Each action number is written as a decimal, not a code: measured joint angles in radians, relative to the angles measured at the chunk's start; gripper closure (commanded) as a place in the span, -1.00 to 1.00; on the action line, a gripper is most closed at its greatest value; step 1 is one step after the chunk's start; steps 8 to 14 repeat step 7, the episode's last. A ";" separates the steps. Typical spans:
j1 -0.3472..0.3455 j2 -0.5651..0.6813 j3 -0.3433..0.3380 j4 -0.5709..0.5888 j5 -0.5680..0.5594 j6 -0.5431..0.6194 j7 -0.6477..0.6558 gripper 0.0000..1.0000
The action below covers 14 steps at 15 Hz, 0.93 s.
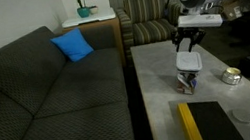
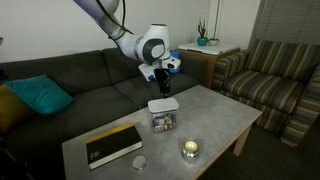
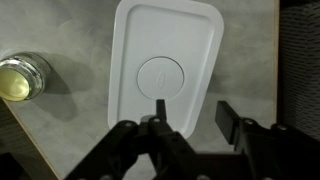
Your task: Place the lid on the container and push the button
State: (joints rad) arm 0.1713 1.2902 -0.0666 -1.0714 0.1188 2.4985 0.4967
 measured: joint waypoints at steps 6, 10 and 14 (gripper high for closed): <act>0.015 -0.005 -0.001 -0.072 -0.016 0.122 -0.021 -1.00; 0.016 -0.005 -0.001 -0.083 -0.017 0.142 -0.027 -1.00; 0.016 -0.005 -0.001 -0.083 -0.017 0.142 -0.027 -1.00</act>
